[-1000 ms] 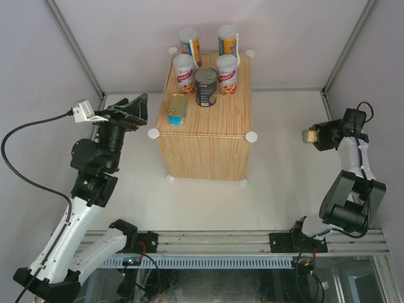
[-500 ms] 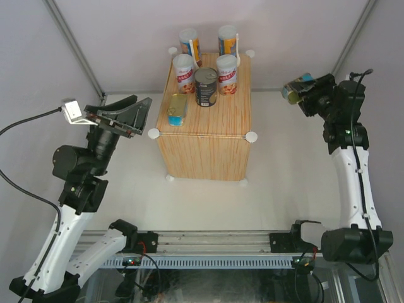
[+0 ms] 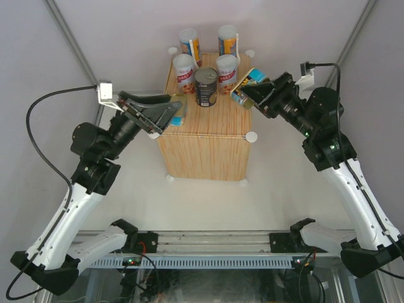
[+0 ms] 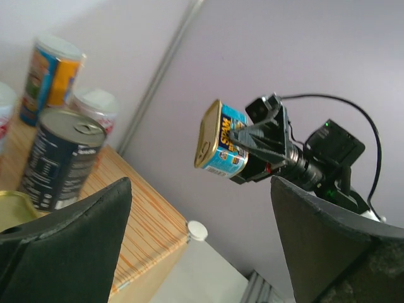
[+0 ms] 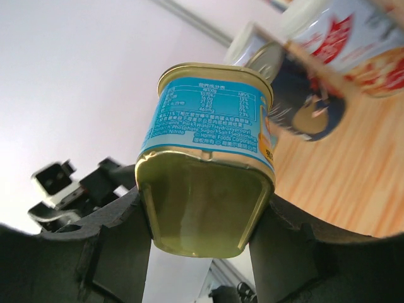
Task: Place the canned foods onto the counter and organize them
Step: Place the canned food on the counter.
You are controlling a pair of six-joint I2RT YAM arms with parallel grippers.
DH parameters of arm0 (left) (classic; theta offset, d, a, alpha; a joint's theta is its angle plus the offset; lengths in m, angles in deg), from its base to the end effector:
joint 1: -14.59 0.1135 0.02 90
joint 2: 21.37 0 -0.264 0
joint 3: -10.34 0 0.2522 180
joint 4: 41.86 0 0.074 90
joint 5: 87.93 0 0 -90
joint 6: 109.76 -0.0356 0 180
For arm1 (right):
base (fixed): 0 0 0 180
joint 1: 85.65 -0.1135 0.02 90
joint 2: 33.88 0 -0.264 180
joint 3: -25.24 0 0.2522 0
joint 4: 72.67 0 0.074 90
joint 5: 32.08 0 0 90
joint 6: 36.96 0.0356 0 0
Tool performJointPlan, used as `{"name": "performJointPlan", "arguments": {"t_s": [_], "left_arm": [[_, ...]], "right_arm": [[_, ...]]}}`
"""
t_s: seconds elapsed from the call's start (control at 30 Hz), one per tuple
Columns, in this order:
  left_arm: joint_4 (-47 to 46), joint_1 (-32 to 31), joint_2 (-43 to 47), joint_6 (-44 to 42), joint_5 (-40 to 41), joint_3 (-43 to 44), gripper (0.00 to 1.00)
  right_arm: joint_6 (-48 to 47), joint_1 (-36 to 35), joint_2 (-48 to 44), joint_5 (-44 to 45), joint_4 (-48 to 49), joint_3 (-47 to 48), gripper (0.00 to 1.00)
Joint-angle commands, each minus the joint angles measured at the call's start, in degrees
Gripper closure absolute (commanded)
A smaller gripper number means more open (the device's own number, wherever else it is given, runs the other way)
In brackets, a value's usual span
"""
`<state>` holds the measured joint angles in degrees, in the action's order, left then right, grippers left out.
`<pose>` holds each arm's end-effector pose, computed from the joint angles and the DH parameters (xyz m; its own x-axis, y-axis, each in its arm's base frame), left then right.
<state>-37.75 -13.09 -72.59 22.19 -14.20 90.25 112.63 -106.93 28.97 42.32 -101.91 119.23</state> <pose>0.1497 -0.0898 0.4854 -0.1750 -0.6329 -0.7542 0.7457 0.4150 -0.5212 0.2049 0.0901 0.4824 -0.5018 0.6960 -0.5136 -0.3304 0.3945 0.8574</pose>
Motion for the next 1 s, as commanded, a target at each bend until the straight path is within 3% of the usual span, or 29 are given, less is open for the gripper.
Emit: {"name": "performJointPlan", "arguments": {"t_s": [0.0, 0.07, 0.4, 0.77, 0.97], "left_arm": [[-0.76, -2.70, -1.39, 0.85, -4.18, 3.50, 0.04], [-0.75, -3.56, -2.27, 1.32, -5.21, 4.11, 0.00], [-2.97, -6.33, -5.42, 3.25, -10.04, 5.66, 0.00], [-10.32, -6.42, -7.35, 9.13, -17.33, 5.23, 0.00], [-11.77, -6.42, -6.92, 10.17, -18.87, 3.82, 0.06]], "right_arm": [[0.64, -6.35, -1.12, 0.41, 9.19, 3.86, 1.00], [0.52, -8.93, -0.77, -0.07, 9.71, 4.14, 1.00], [-0.16, -17.38, 1.25, -3.16, 11.67, 6.13, 1.00], [-1.20, -22.43, 3.53, -4.72, 12.67, 7.15, 1.00], [-1.65, -23.19, 3.95, -4.84, 13.38, 7.40, 1.00]]}}
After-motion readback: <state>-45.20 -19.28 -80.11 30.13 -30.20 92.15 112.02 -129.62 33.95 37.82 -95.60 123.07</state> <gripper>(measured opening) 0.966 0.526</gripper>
